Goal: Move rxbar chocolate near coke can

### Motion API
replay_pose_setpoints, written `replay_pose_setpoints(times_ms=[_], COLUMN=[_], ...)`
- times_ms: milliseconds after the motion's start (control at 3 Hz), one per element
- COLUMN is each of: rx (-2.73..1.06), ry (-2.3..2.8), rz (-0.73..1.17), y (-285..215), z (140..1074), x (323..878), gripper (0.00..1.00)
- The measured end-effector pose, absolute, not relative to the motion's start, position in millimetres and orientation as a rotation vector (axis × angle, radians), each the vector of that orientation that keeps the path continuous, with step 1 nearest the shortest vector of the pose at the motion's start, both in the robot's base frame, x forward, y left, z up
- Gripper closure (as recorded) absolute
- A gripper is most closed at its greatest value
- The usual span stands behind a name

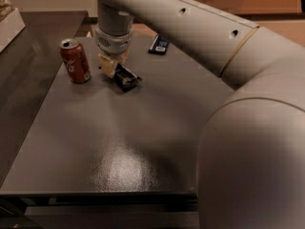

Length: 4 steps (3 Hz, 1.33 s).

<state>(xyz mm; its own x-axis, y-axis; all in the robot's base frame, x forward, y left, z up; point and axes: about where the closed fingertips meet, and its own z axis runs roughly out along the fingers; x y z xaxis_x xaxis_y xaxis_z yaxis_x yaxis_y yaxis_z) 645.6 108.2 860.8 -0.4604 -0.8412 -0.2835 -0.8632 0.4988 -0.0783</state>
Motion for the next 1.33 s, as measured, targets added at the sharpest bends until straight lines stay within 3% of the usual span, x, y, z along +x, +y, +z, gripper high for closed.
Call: replay_pose_setpoints(times_ms=[1000,1333], rx=[-1.461,-1.464], ry=[2.45,2.45], rz=[0.151,0.152], y=[124.1,125.0], z=[850.6,848.7], x=[645.6,645.6], gripper=[0.13,0.0])
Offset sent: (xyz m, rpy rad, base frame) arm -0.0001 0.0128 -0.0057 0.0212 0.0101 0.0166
